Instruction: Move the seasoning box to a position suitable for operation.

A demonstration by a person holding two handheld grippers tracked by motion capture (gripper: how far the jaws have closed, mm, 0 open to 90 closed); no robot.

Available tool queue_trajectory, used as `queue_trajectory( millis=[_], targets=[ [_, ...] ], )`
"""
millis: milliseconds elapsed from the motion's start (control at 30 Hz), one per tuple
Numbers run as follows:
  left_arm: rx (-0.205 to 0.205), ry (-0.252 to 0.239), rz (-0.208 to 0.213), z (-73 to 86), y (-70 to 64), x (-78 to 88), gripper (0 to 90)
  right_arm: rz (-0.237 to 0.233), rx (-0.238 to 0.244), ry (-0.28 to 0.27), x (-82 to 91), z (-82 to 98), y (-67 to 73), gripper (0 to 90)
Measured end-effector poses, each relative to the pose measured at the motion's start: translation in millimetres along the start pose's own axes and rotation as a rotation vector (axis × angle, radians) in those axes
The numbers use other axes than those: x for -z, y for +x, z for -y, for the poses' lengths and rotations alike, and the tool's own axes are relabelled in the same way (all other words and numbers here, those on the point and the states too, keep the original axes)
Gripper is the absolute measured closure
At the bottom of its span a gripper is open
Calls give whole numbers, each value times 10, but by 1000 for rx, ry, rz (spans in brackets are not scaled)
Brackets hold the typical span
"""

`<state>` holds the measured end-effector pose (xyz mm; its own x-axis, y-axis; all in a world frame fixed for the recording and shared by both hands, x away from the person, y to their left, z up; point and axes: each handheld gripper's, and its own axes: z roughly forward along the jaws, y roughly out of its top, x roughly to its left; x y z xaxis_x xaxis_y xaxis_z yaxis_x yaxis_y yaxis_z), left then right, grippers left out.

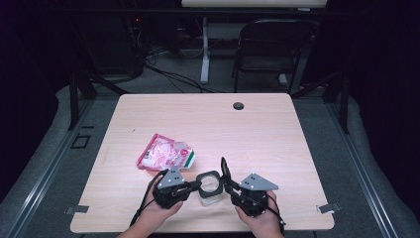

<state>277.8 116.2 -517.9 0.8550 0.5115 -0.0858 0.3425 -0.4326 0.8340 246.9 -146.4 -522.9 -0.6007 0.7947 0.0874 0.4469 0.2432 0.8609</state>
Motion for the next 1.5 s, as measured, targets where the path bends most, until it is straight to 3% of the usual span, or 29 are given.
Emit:
queue_trajectory(
  millis=[133, 300, 667, 1133, 1300, 1500],
  targets=[
    [30, 26, -32, 50, 92, -3, 883, 1, 2, 1, -3, -4, -7, 773],
    [38, 66, -70, 95, 146, -9, 884, -2, -1, 1, -18, -14, -20, 789],
    [59, 96, -84, 170, 165, -57, 888, -2, -17, -2, -59, -61, -80, 829],
    [58, 89, -67, 164, 113, -209, 877, -35, -86, -27, -115, -169, -385, 851],
    [63, 88, -67, 163, 132, -182, 872, -44, -89, -36, -89, -172, -570, 851],
    [81, 75, -91, 177, 194, -128, 864, -53, -96, -31, -86, -162, -674, 850]
  ],
)
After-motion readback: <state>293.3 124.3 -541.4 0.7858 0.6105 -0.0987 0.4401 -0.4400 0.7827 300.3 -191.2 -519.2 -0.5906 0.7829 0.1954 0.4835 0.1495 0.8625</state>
